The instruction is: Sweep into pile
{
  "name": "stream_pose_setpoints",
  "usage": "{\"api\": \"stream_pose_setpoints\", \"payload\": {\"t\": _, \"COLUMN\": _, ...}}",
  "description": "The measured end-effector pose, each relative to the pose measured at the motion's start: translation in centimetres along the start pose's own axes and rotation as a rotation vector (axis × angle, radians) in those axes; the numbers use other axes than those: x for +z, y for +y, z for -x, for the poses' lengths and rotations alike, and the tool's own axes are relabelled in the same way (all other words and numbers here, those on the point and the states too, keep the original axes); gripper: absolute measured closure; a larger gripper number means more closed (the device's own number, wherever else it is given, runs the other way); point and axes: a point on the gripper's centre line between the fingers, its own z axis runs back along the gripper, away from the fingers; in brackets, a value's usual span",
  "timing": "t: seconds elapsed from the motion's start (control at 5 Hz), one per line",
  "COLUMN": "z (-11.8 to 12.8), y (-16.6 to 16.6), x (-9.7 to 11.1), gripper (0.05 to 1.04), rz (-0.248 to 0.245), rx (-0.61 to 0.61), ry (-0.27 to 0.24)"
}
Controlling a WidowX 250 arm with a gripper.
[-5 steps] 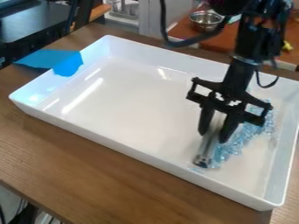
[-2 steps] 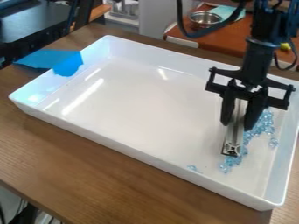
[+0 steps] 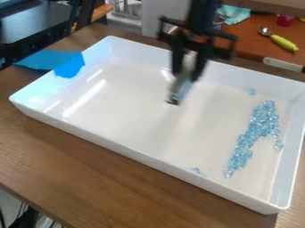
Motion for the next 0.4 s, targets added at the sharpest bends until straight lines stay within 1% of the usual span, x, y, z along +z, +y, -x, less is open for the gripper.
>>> {"api": "stream_pose_setpoints", "payload": {"t": 0.2, "z": -0.7, "y": 4.0, "x": 0.8, "gripper": 0.732, "rz": -0.026, "rx": -0.083, "ry": -0.054}}
{"api": "stream_pose_setpoints", "payload": {"t": 0.4, "z": -1.2, "y": 8.9, "x": -0.1, "gripper": 0.732, "rz": -0.037, "rx": -0.095, "ry": -0.072}}
